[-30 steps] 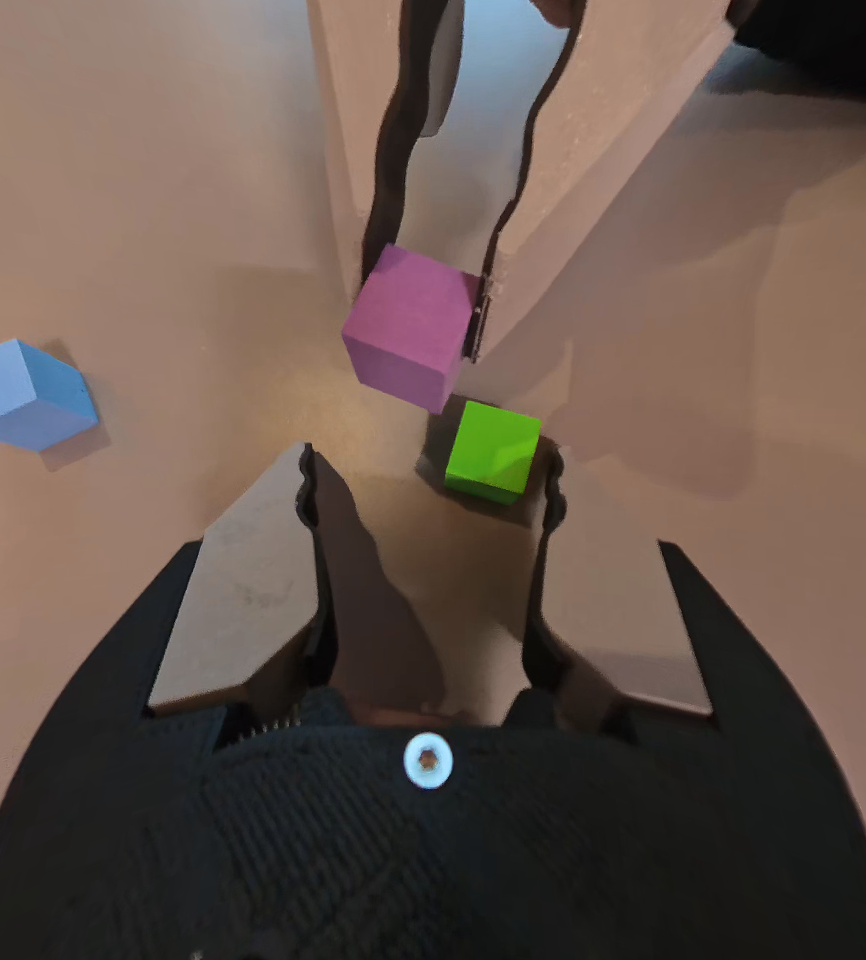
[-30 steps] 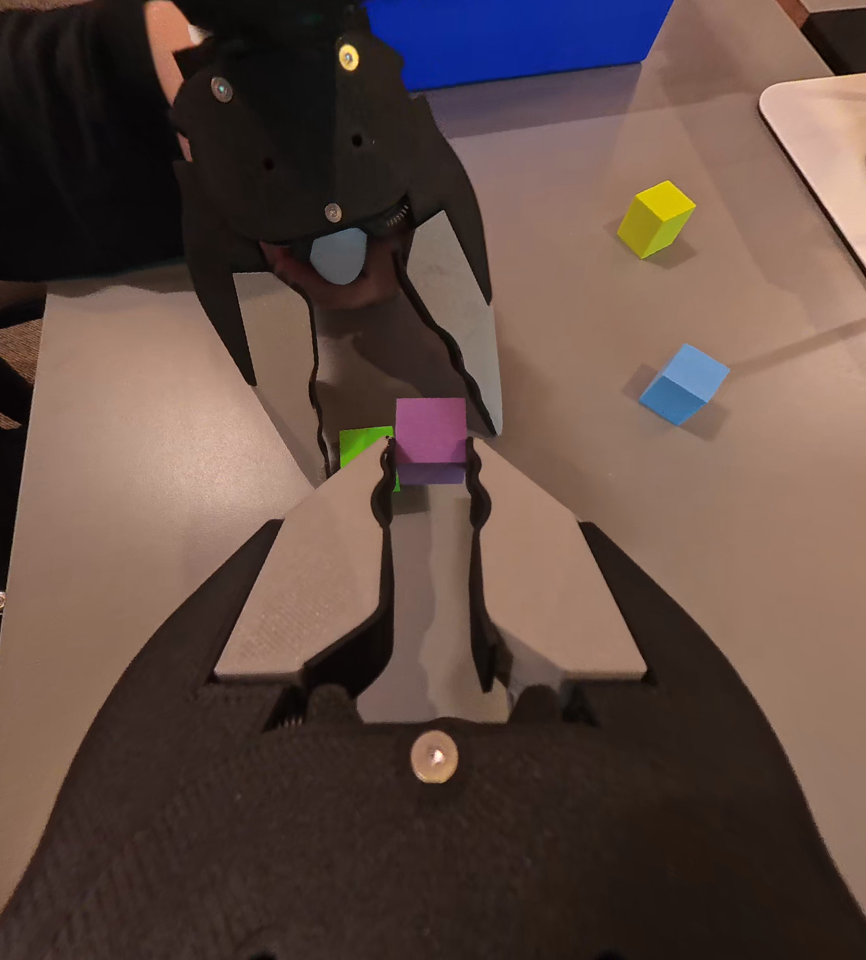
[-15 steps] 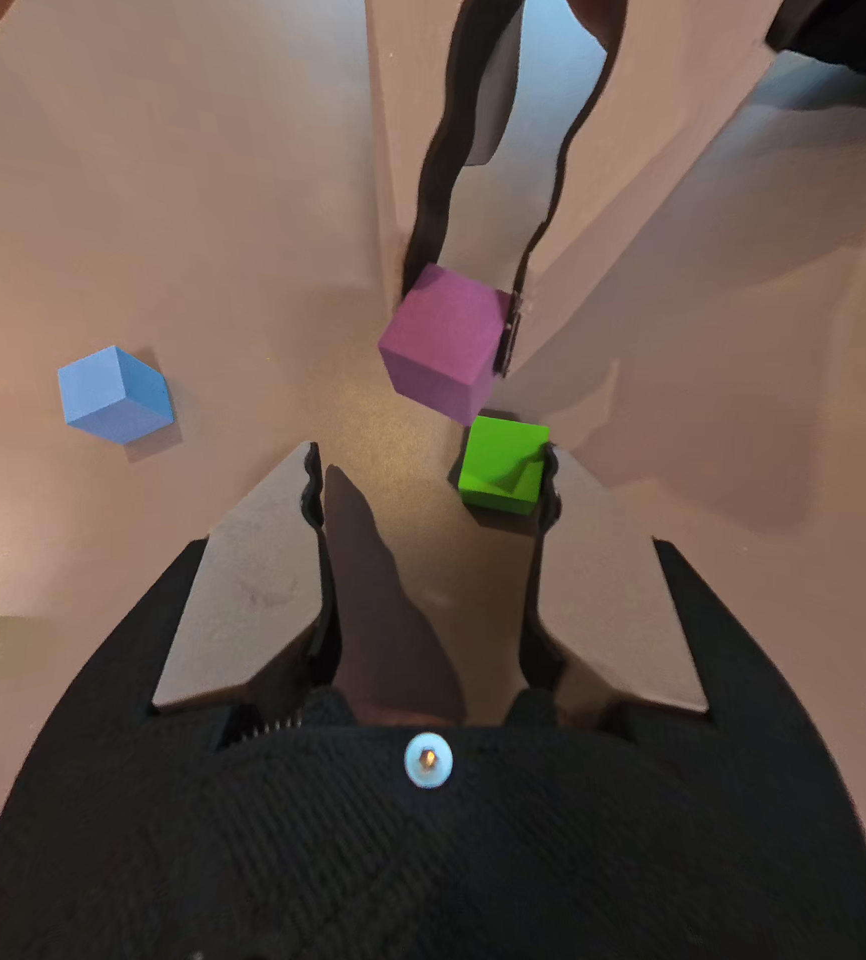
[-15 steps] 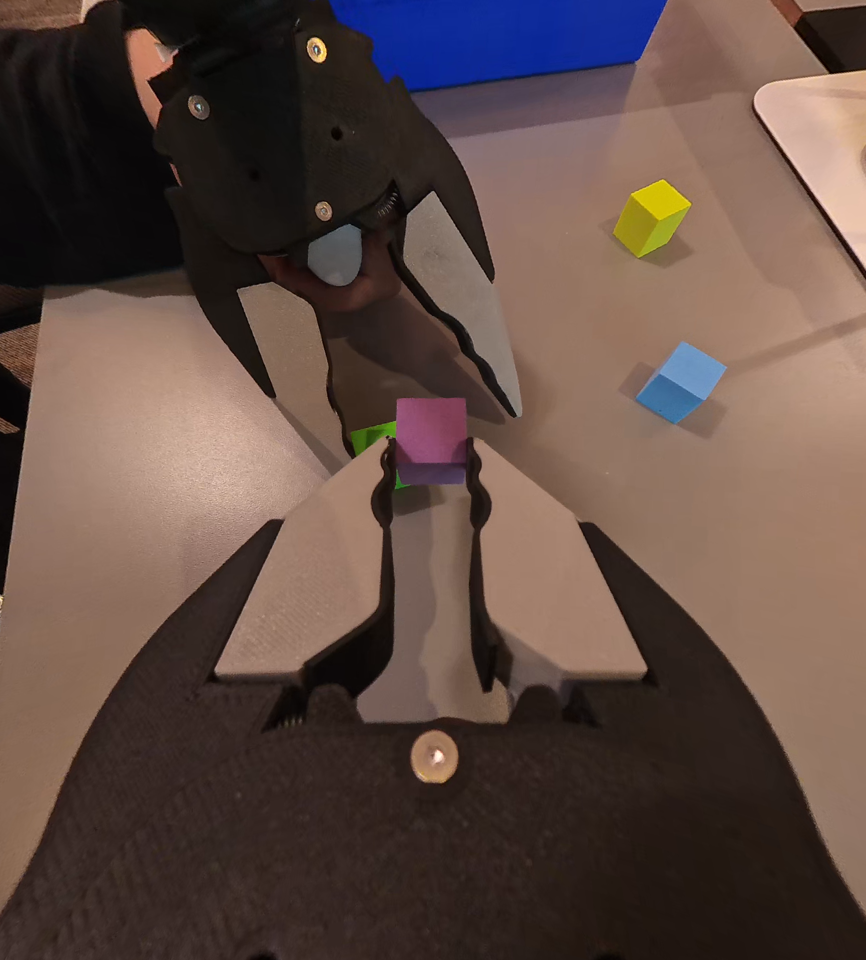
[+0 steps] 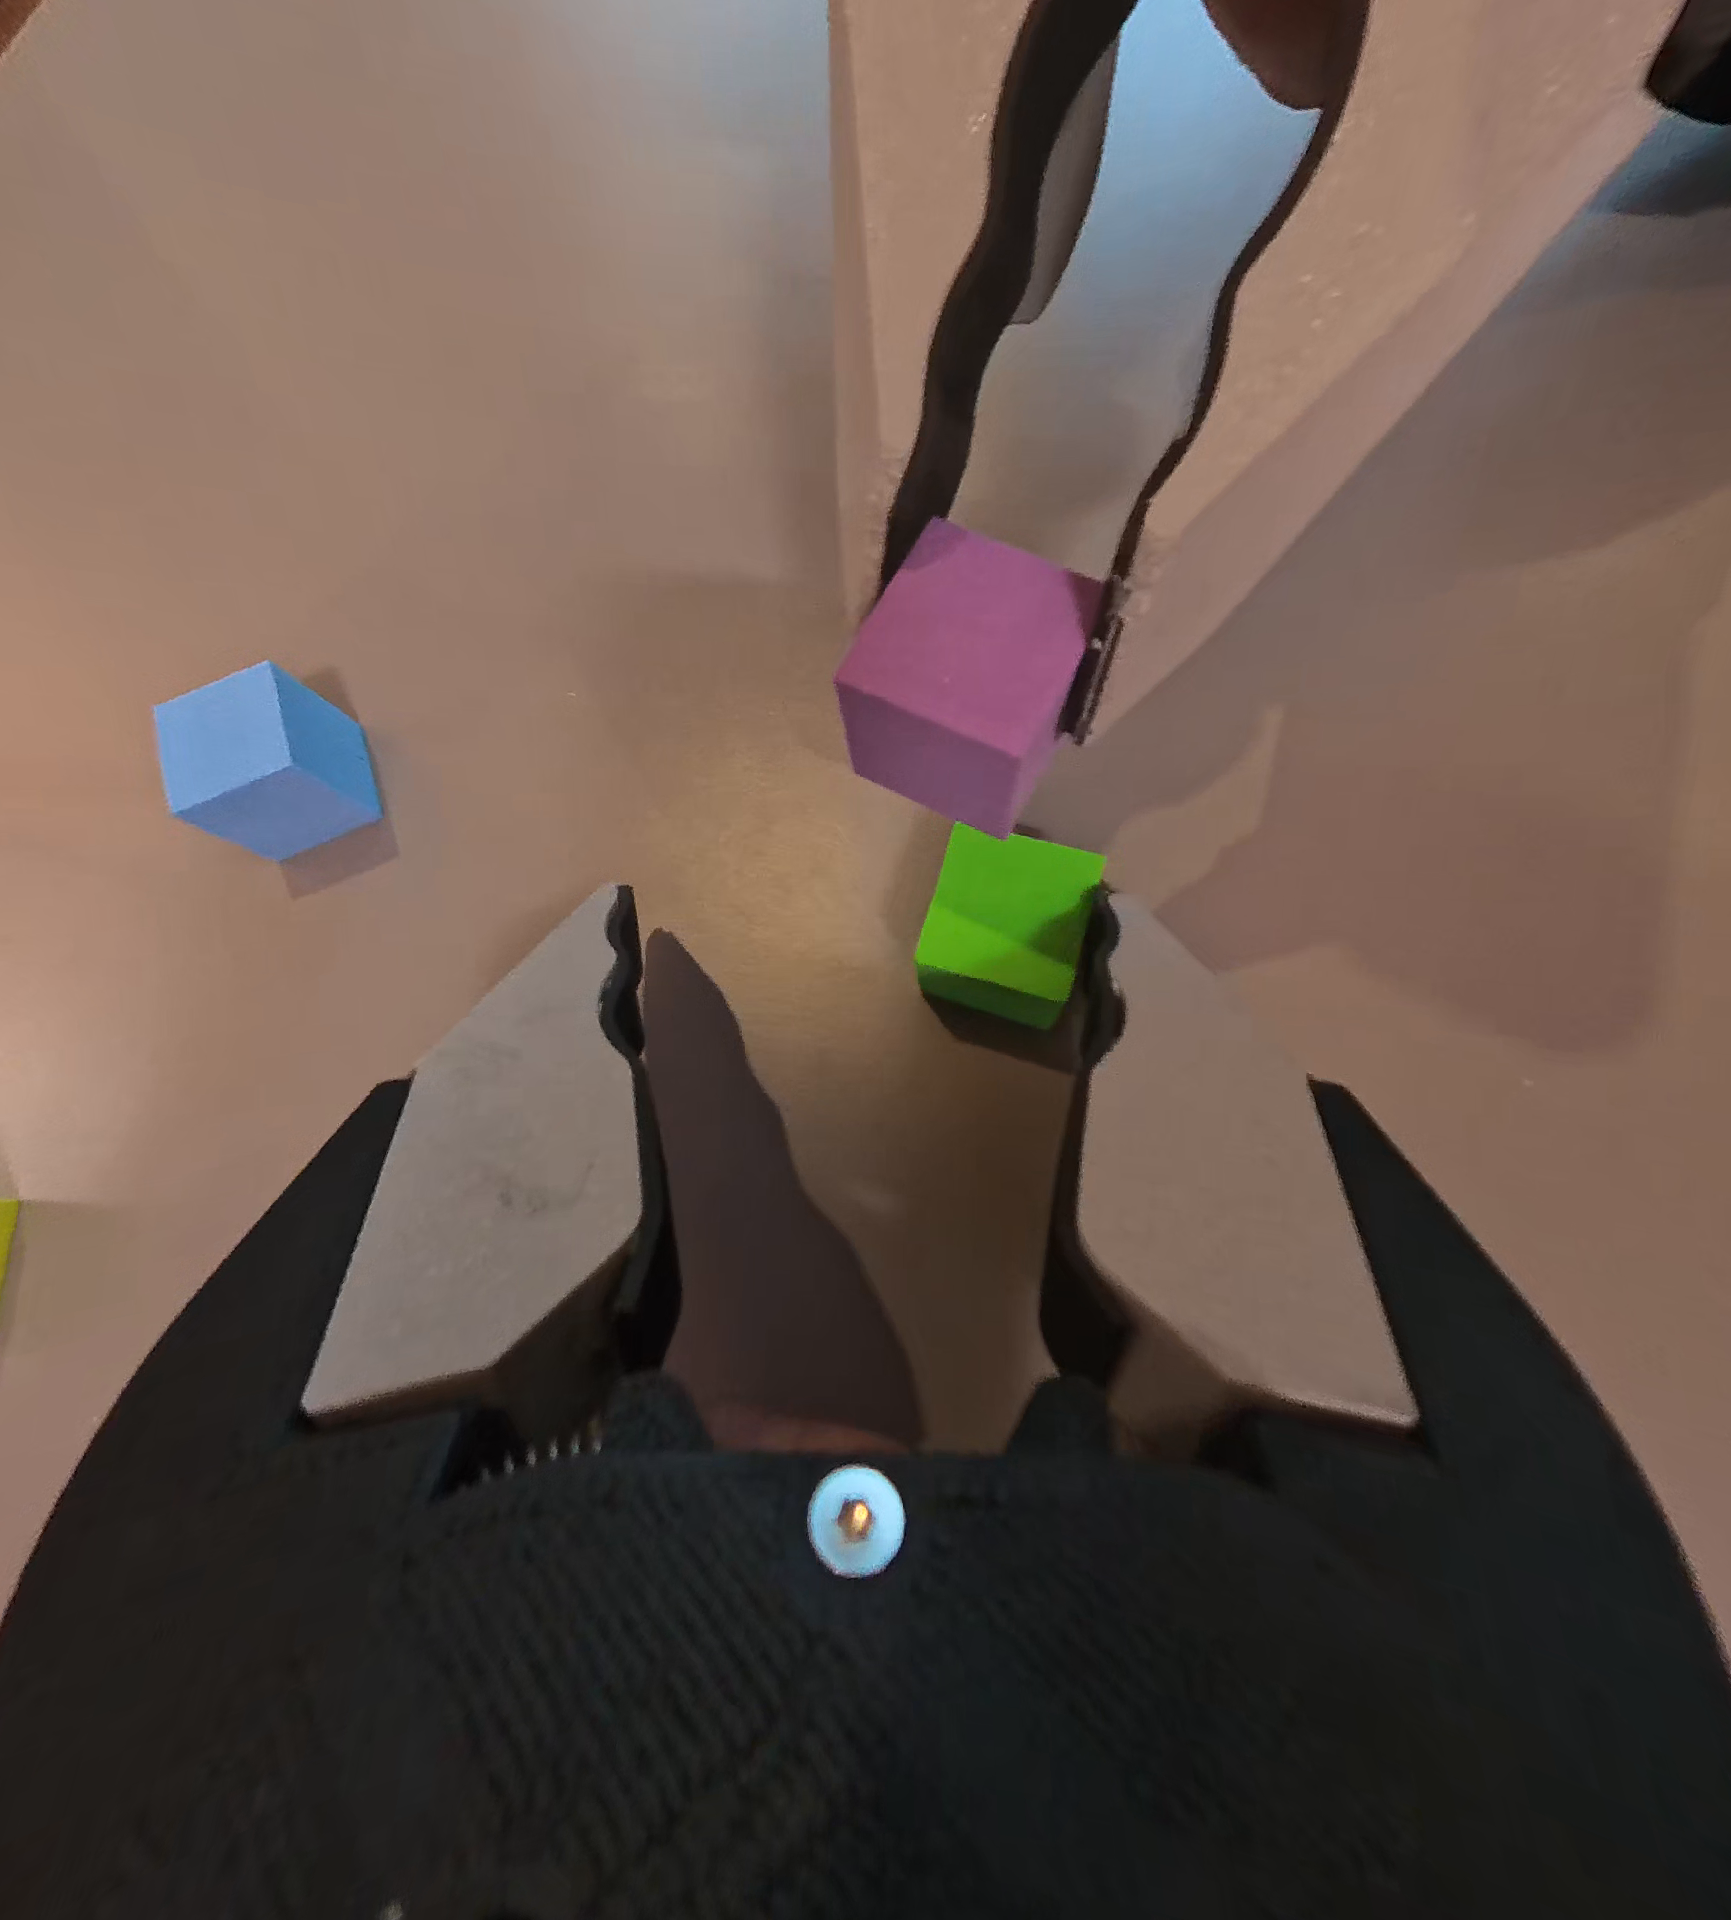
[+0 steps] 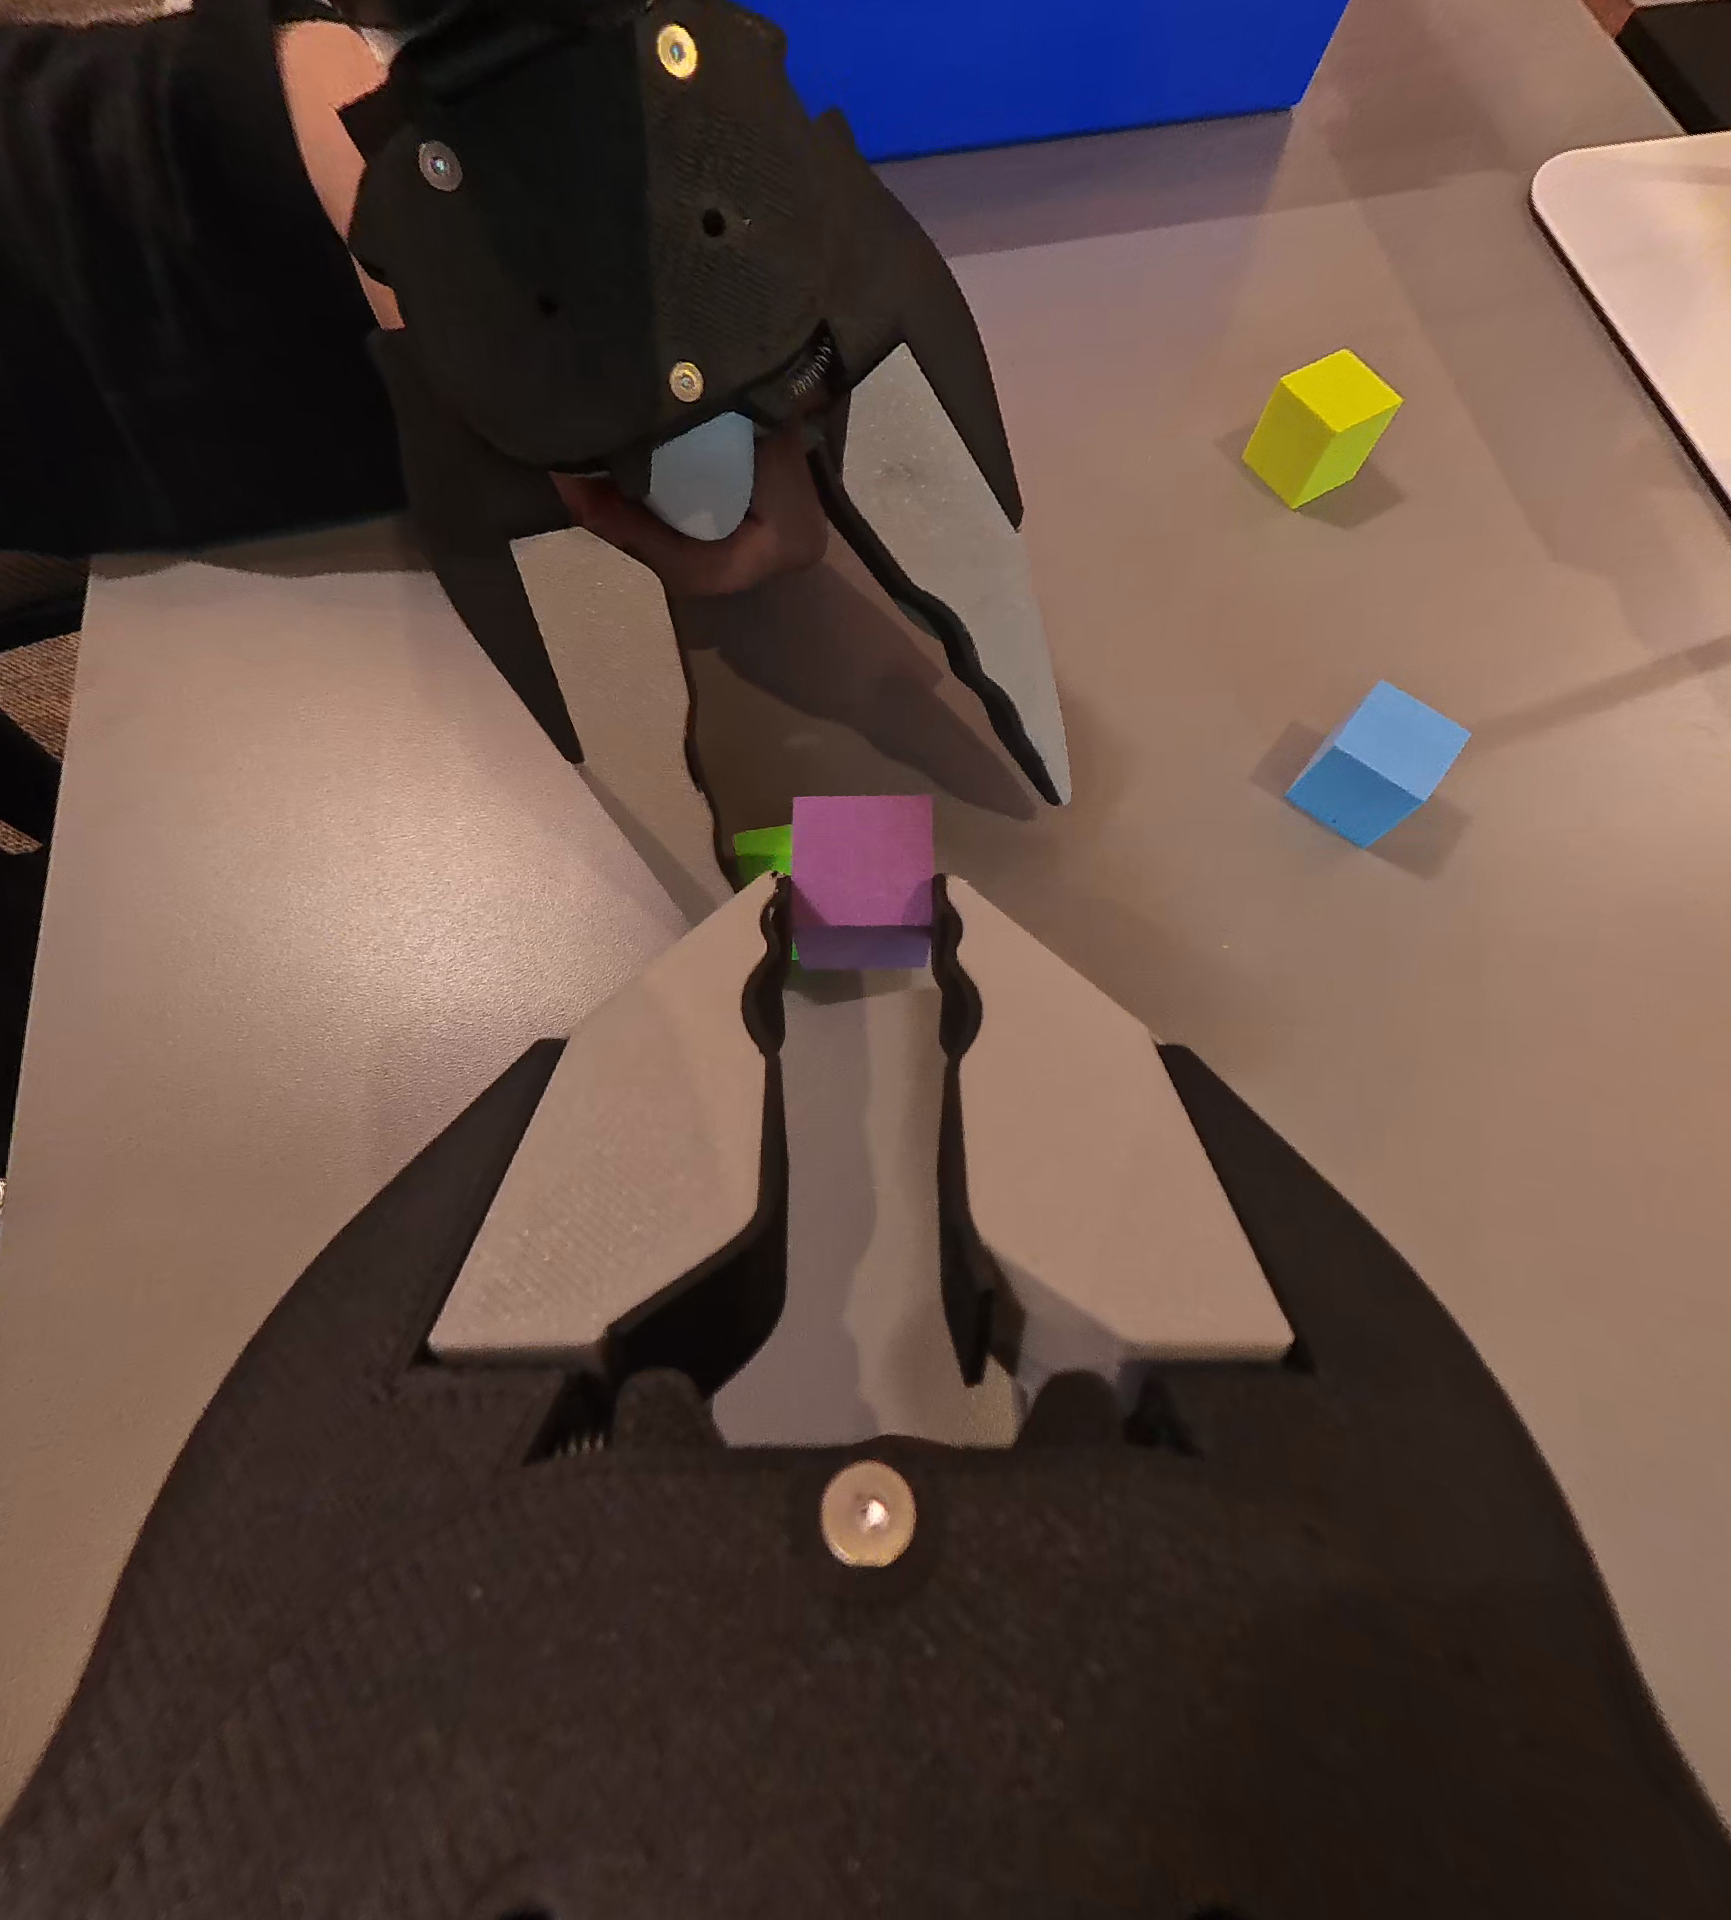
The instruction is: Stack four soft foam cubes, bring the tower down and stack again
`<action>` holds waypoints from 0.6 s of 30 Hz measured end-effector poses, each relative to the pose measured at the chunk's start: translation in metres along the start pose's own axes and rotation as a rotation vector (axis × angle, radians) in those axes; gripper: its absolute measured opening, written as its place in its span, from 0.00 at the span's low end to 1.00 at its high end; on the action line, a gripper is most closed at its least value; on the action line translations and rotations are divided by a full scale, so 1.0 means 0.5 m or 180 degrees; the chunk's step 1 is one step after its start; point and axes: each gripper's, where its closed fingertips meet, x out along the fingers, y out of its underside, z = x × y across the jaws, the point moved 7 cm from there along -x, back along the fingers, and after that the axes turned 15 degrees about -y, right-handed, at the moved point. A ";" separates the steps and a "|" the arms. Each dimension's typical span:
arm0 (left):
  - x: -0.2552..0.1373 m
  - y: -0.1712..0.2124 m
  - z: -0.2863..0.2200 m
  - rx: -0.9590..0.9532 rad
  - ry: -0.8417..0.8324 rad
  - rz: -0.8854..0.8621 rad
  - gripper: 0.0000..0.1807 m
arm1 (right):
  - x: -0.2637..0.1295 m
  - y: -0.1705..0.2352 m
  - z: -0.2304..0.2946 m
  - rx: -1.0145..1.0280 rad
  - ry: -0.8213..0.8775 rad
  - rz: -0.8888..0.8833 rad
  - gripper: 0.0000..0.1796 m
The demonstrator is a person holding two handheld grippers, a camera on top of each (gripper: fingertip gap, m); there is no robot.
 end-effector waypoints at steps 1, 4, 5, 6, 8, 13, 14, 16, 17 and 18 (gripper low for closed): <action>0.000 0.000 0.000 0.0003 0.0001 -0.0003 0.46 | 0.000 0.000 0.000 0.0000 0.0002 -0.0001 0.13; 0.000 0.000 0.002 0.0010 -0.0014 -0.0003 0.46 | 0.001 0.000 0.000 0.0005 0.0000 -0.0002 0.13; 0.000 0.000 0.002 0.0010 -0.0018 -0.0003 0.46 | 0.001 0.000 -0.001 0.0005 0.0002 0.0001 0.13; 0.000 0.000 0.002 0.0009 -0.0017 -0.0004 0.46 | 0.001 0.001 -0.001 0.0005 0.0002 0.0004 0.13; 0.000 0.000 0.003 0.0005 -0.0022 -0.0002 0.46 | 0.001 0.001 -0.001 0.0008 -0.0002 0.0001 0.13; 0.002 0.001 0.004 -0.0008 -0.0025 -0.0013 0.46 | 0.003 0.002 -0.001 0.0012 -0.0011 0.0011 0.13; 0.002 0.001 0.005 -0.0016 -0.0018 -0.0010 0.46 | 0.003 0.002 -0.001 0.0011 -0.0009 0.0013 0.13; 0.002 0.002 0.006 -0.0032 -0.0008 -0.0002 0.46 | 0.003 0.002 -0.001 0.0013 -0.0013 0.0009 0.13; 0.002 0.002 0.007 -0.0035 -0.0009 0.0000 0.46 | 0.003 0.002 -0.001 0.0014 -0.0015 0.0006 0.13; 0.001 0.004 0.009 -0.0037 -0.0011 0.0002 0.46 | 0.003 0.002 -0.001 0.0014 -0.0014 0.0005 0.13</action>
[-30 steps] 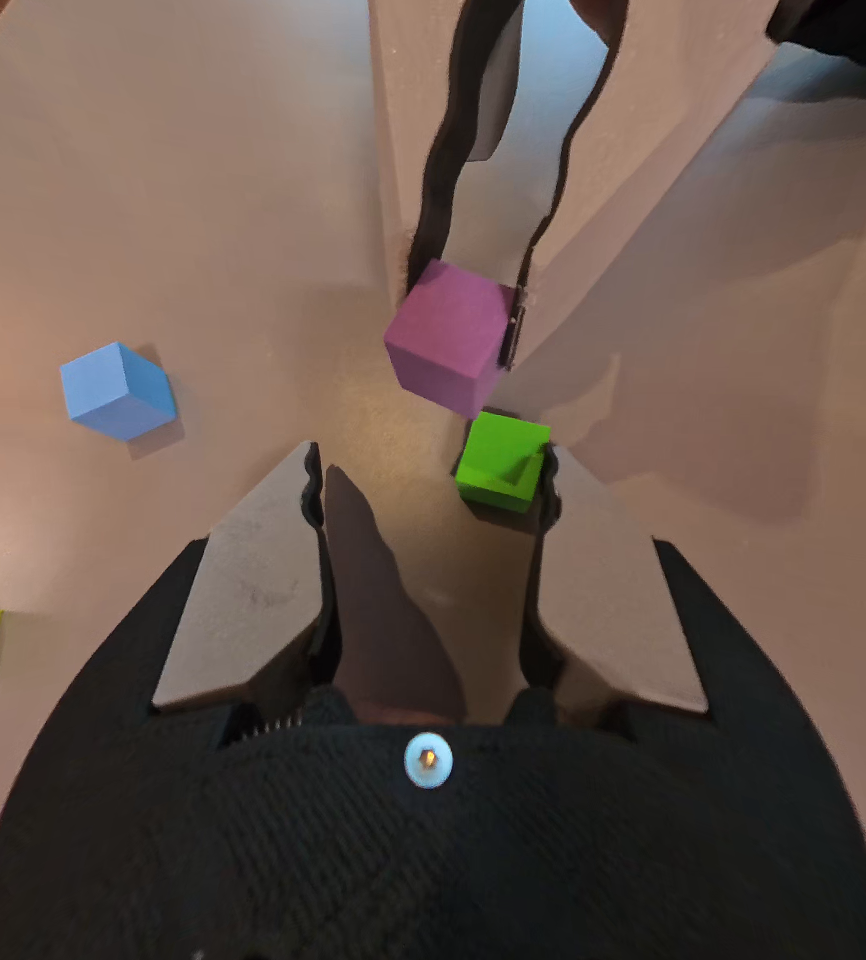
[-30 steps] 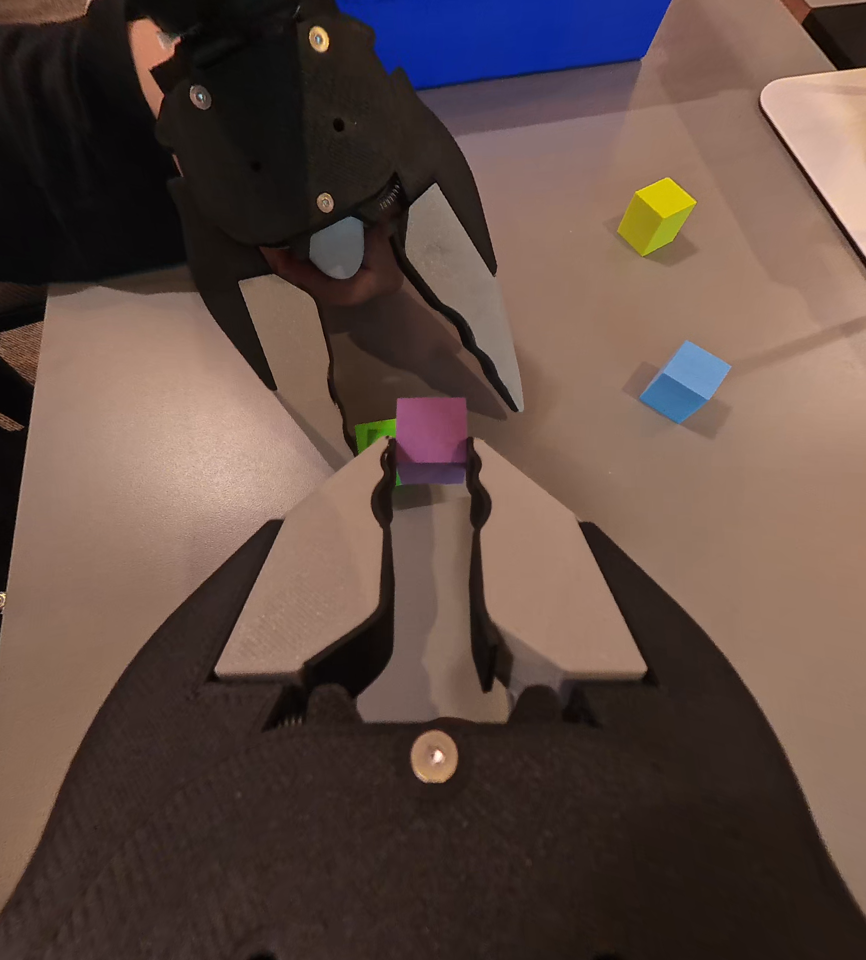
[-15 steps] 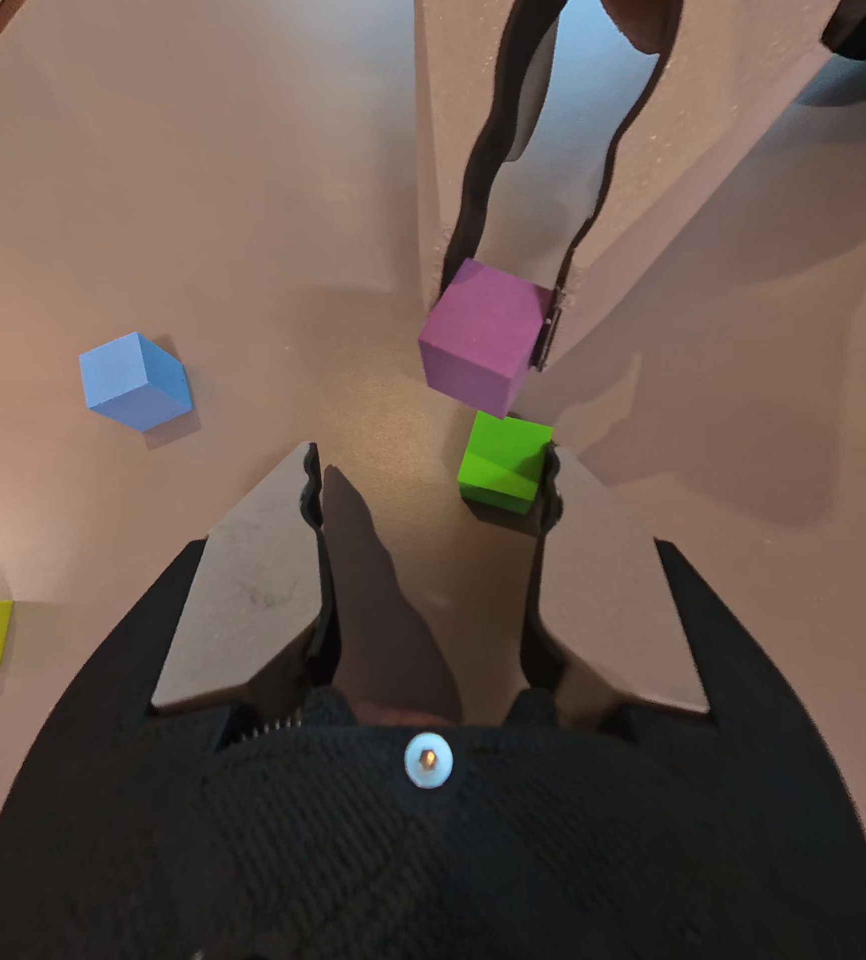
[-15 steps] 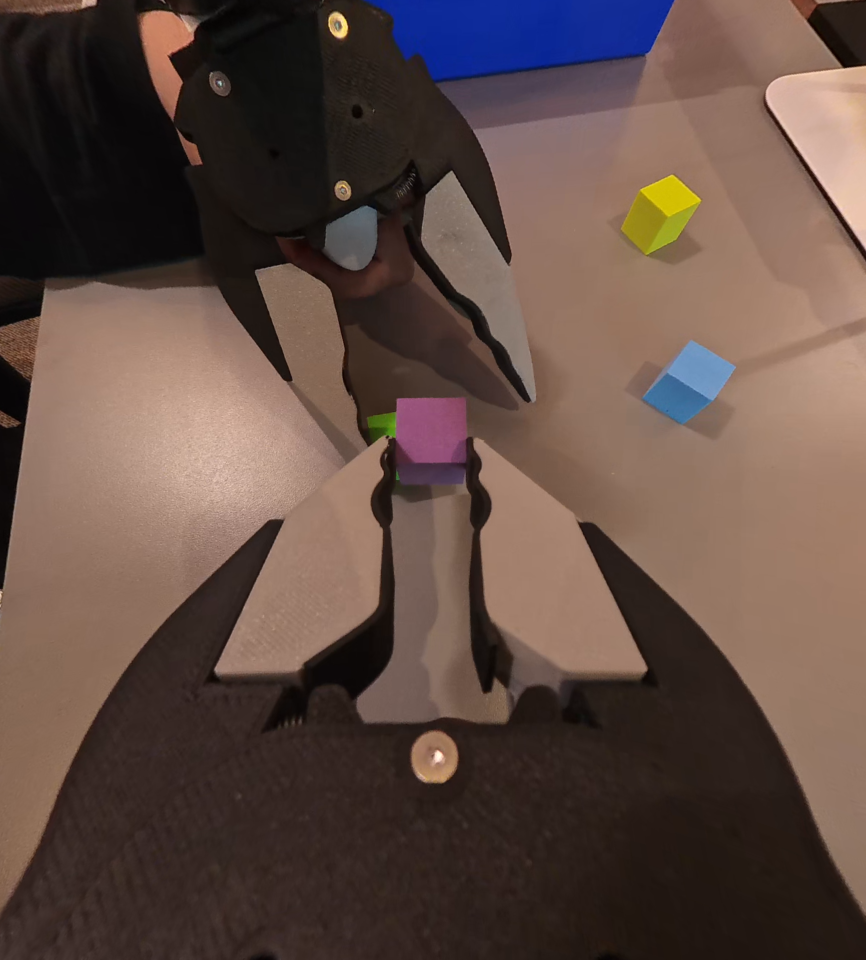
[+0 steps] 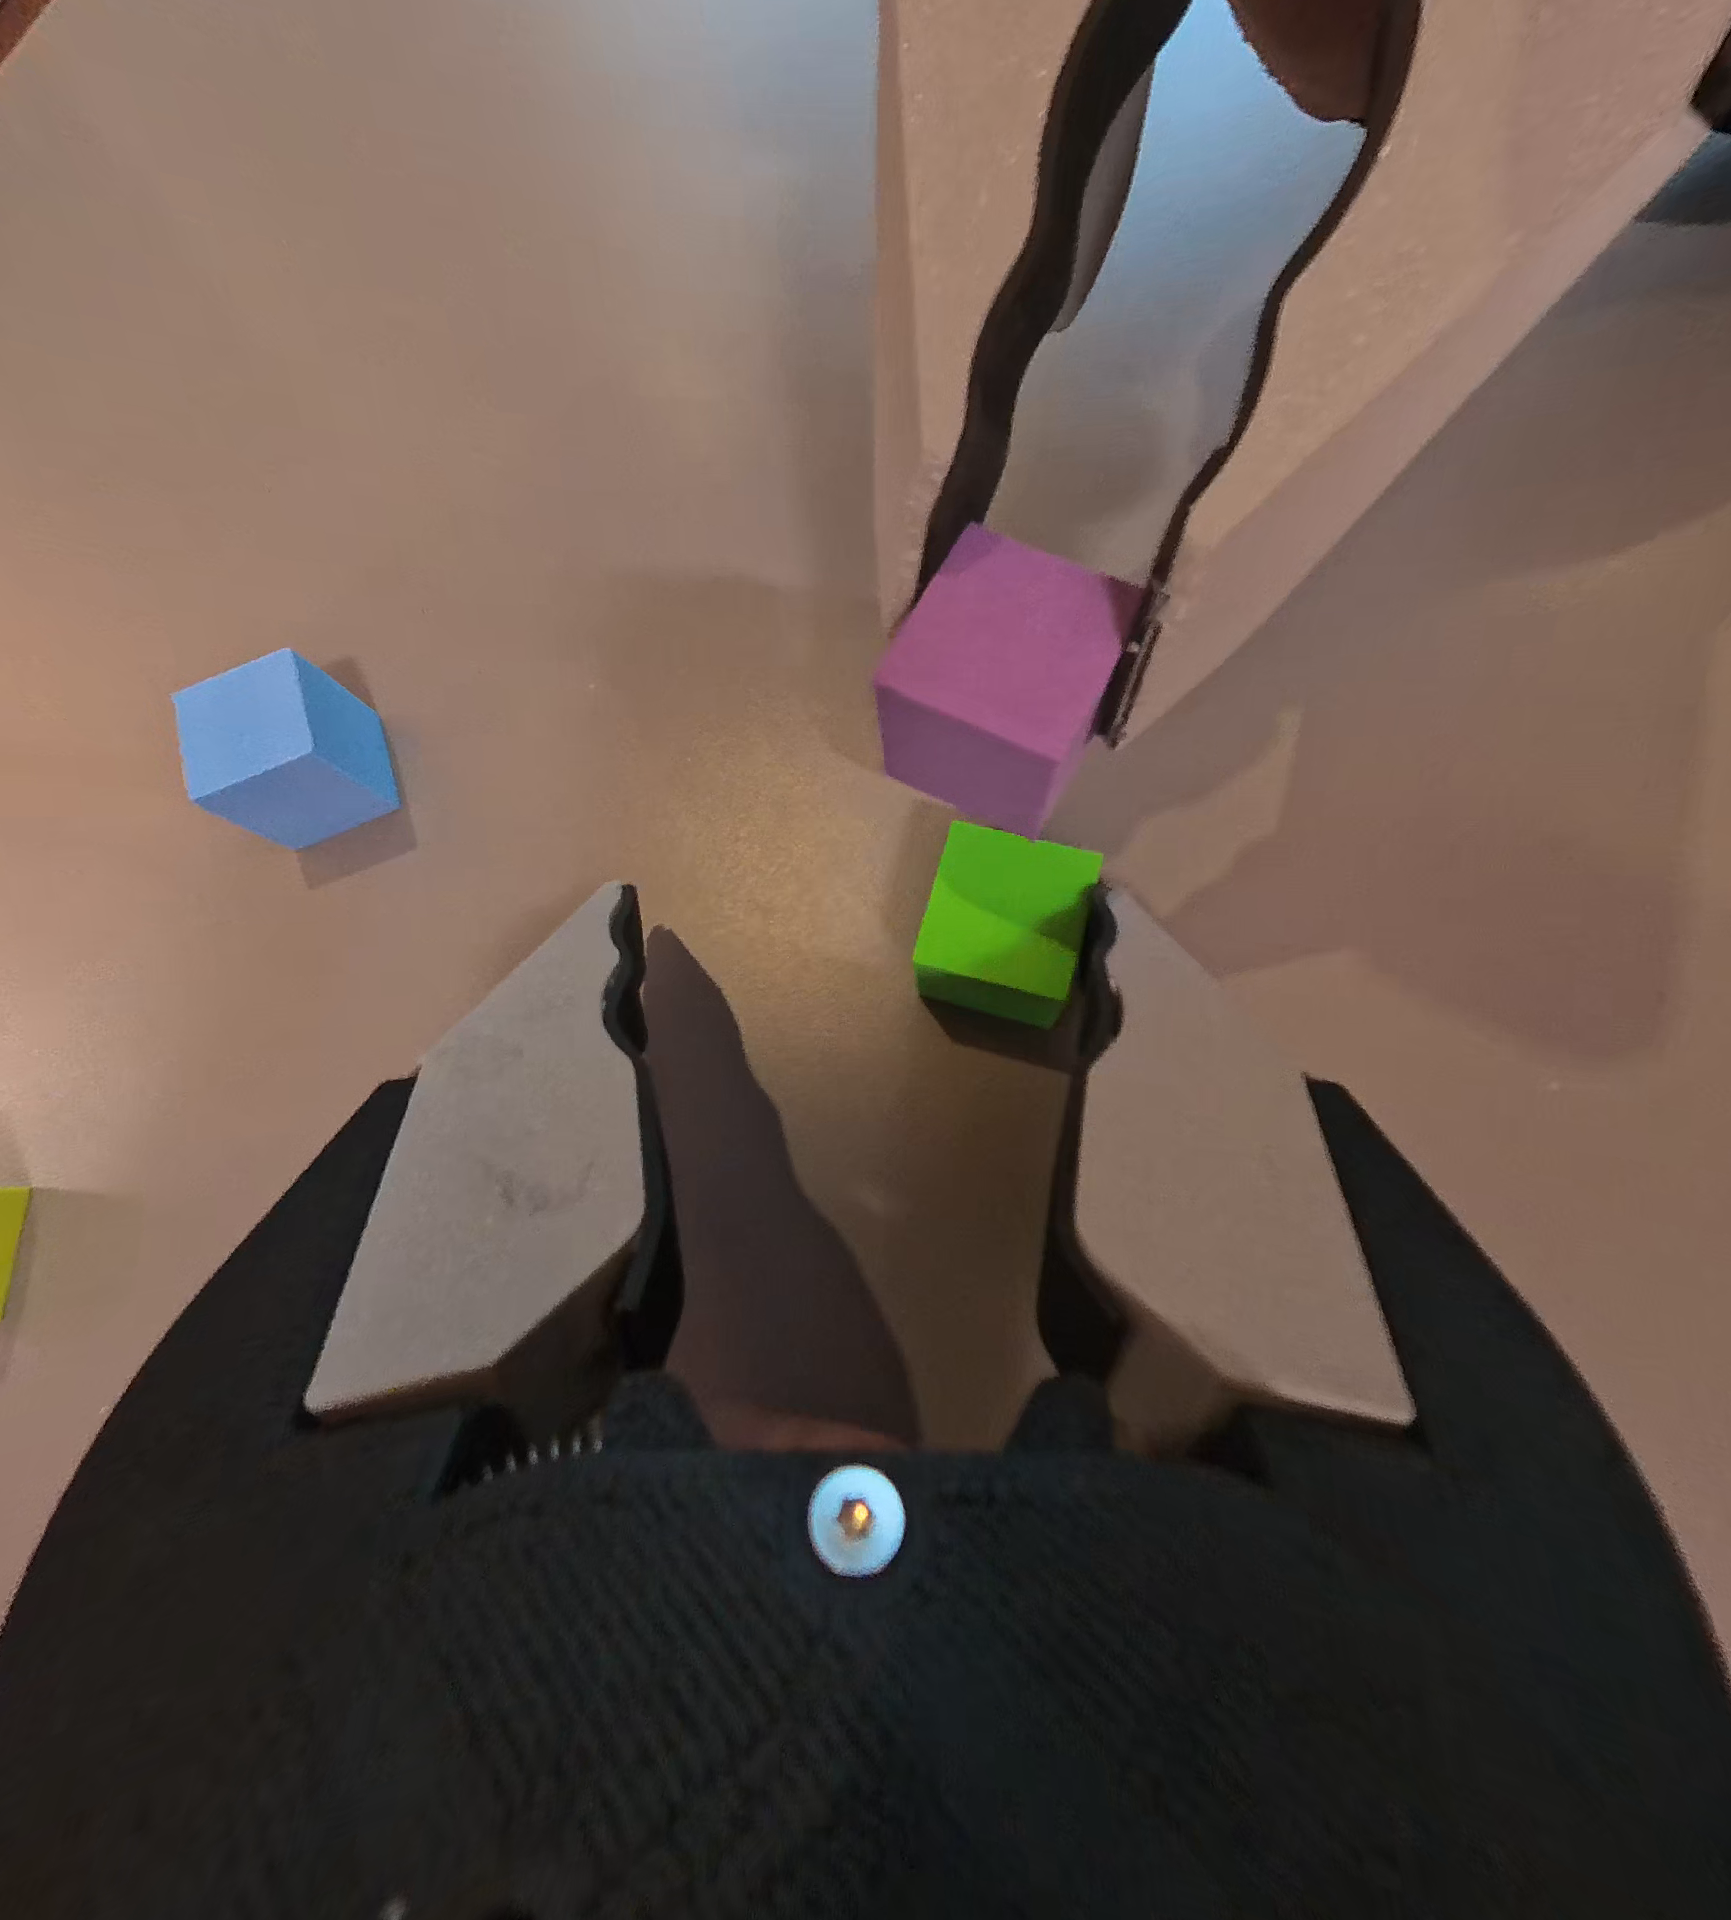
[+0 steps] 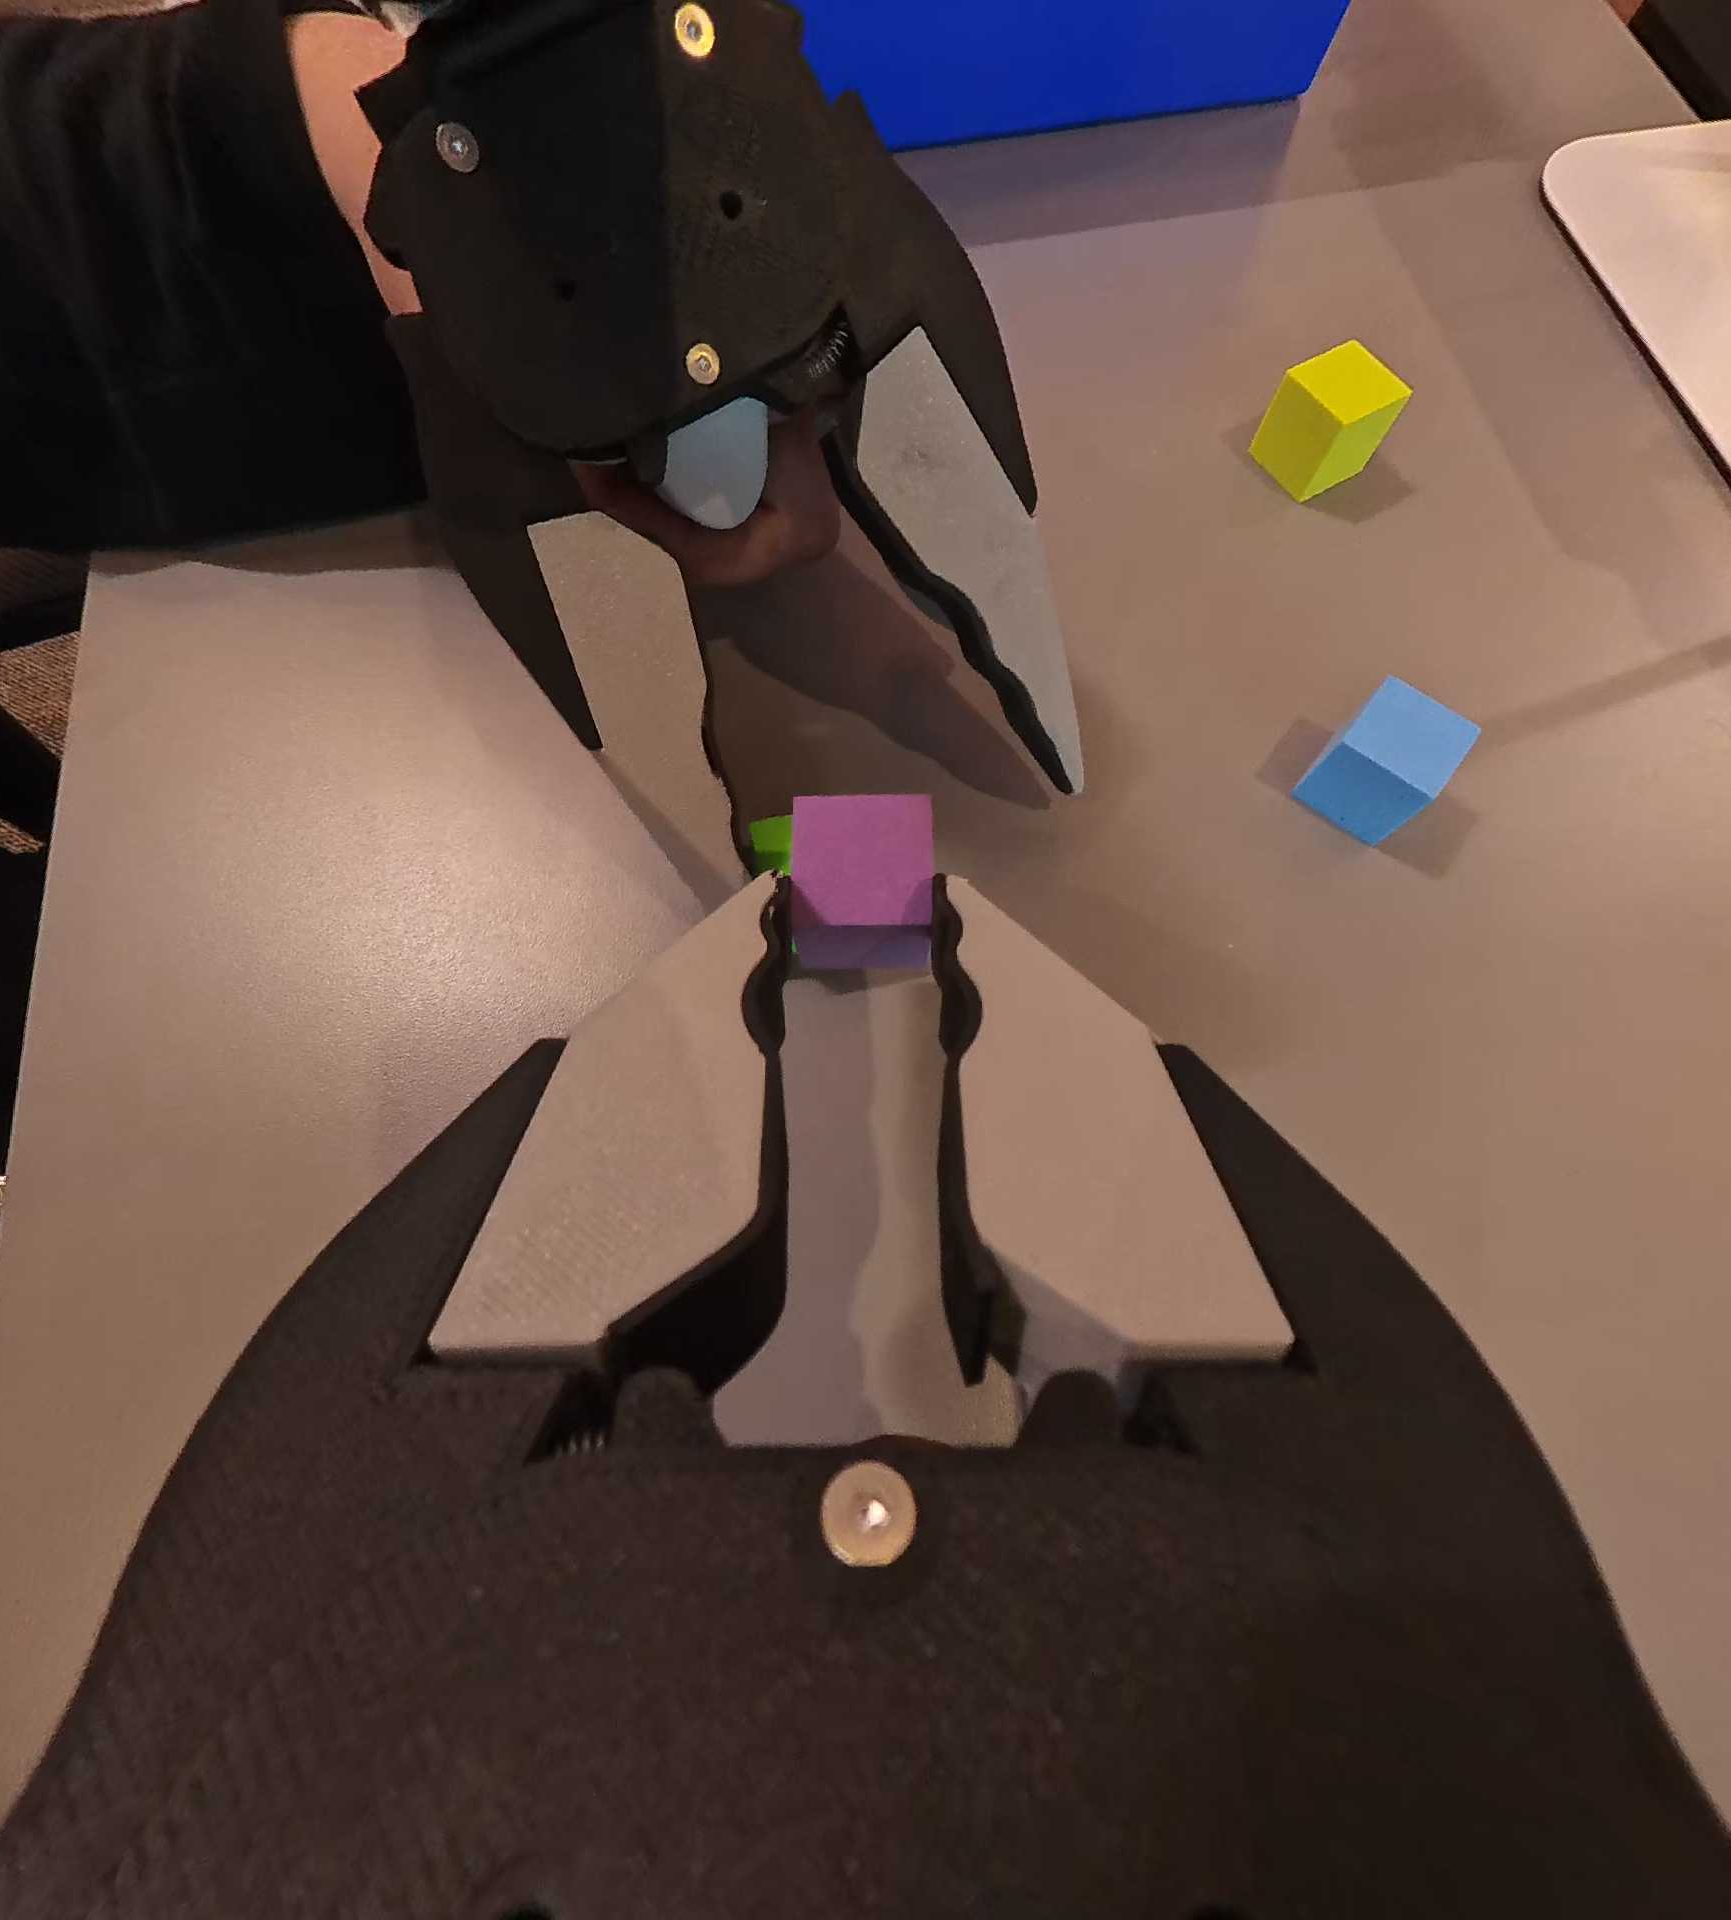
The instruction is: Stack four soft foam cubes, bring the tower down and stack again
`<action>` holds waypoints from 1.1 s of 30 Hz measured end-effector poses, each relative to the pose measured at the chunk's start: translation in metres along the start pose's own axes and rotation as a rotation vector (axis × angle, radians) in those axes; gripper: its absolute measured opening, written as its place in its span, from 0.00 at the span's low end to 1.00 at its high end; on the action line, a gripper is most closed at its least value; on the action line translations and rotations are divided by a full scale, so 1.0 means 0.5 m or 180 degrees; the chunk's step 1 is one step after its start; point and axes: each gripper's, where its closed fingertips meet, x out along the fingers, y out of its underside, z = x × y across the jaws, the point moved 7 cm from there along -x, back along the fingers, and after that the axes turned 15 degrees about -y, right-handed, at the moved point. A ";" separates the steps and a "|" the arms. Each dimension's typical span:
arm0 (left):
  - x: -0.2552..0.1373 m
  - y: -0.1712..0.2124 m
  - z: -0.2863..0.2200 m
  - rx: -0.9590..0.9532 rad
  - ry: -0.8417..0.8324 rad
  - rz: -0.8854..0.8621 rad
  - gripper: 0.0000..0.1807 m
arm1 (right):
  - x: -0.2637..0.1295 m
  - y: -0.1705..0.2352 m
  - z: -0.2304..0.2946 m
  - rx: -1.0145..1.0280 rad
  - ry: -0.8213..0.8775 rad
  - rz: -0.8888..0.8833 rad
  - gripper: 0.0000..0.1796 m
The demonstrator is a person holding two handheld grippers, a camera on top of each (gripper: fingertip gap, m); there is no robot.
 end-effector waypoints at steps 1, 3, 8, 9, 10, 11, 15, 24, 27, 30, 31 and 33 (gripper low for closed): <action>-0.001 0.001 0.002 -0.0002 -0.0002 0.0002 0.46 | 0.000 0.000 0.000 0.0000 0.0000 0.0000 0.13; -0.002 0.004 0.006 -0.0013 -0.0009 0.0010 0.46 | 0.000 0.000 0.000 0.0000 -0.0004 -0.0002 0.13; 0.001 0.004 0.009 -0.0053 0.0010 0.0025 0.46 | 0.002 0.000 0.001 0.0003 -0.0011 0.0002 0.13; 0.001 0.003 0.008 -0.0053 0.0010 0.0025 0.45 | 0.003 0.000 0.001 0.0003 -0.0013 0.0007 0.13; 0.002 0.002 0.008 -0.0046 0.0007 0.0021 0.45 | 0.003 0.001 0.001 0.0003 -0.0014 0.0011 0.13; 0.001 0.002 0.007 -0.0031 0.0004 0.0011 0.44 | 0.004 0.001 0.001 0.0004 -0.0014 0.0014 0.13; 0.001 0.001 0.006 0.0000 -0.0015 -0.0002 0.44 | 0.005 0.001 0.000 0.0012 -0.0013 0.0009 0.13; -0.018 0.007 0.001 0.0211 0.0057 0.0076 0.51 | 0.000 -0.002 0.002 0.0020 -0.0045 -0.0053 0.13; -0.041 0.012 0.005 0.0252 0.0176 0.0016 0.53 | 0.000 -0.004 0.004 0.0009 -0.0062 -0.0068 0.13; -0.059 0.017 0.018 0.0133 0.0253 -0.0004 0.52 | 0.003 -0.005 0.006 0.0015 -0.0095 -0.0082 0.13; -0.062 0.025 0.019 0.0112 0.0306 0.0062 0.52 | 0.005 -0.005 0.006 0.0018 -0.0108 -0.0081 0.13; -0.061 0.044 0.022 0.0143 0.0335 0.0230 0.52 | 0.009 -0.004 0.006 0.0020 -0.0120 -0.0075 0.13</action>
